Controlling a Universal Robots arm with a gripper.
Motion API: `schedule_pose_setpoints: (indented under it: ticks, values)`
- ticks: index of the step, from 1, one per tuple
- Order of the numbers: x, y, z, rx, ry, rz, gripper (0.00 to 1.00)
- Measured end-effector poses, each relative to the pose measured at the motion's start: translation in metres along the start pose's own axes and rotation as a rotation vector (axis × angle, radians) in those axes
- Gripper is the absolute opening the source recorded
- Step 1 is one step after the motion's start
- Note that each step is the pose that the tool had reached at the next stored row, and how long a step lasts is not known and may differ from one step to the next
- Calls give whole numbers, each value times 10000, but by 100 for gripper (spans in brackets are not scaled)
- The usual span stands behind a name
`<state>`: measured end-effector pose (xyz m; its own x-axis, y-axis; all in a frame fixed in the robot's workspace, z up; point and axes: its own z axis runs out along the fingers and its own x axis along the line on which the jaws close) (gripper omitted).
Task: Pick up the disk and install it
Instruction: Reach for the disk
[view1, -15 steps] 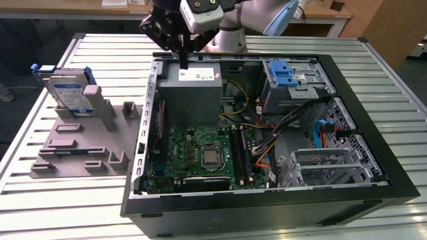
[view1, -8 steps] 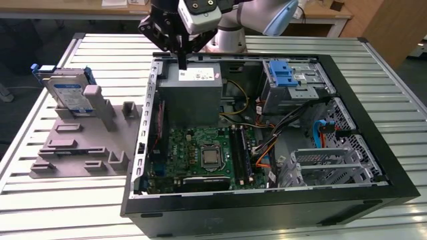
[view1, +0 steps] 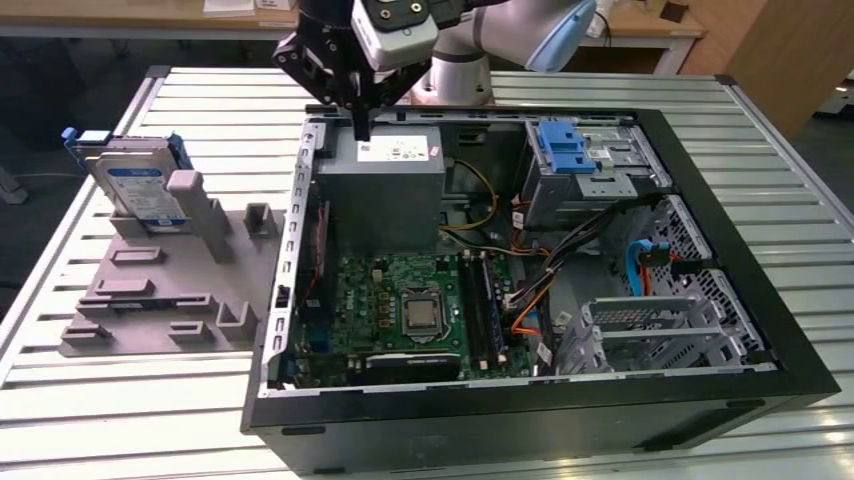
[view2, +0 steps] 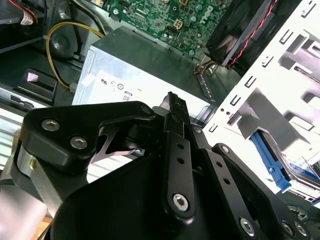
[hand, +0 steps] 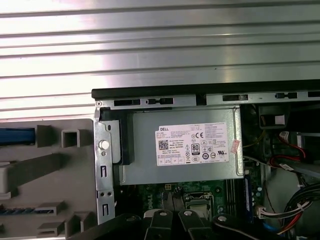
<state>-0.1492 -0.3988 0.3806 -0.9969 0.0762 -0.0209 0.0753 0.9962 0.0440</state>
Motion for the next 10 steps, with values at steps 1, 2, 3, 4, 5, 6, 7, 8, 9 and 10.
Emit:
schedule_pose_setpoints:
  ticks: [1,2,3,4,5,6,7,8,9,10]
  values:
    - [3,0,2,0,1,0,11]
    - [6,-1,3,0,2,0,11]
    - [9,-1,5,0,3,0,11]
    - [12,-1,7,0,4,0,11]
    - [16,-2,9,-1,4,0,11]
    - [19,-2,10,0,4,0,11]
    - [22,-2,12,0,5,0,11]
    - [26,-2,13,0,6,0,11]
    - [29,-3,15,0,7,0,11]
    - [32,-3,16,1,8,0,11]
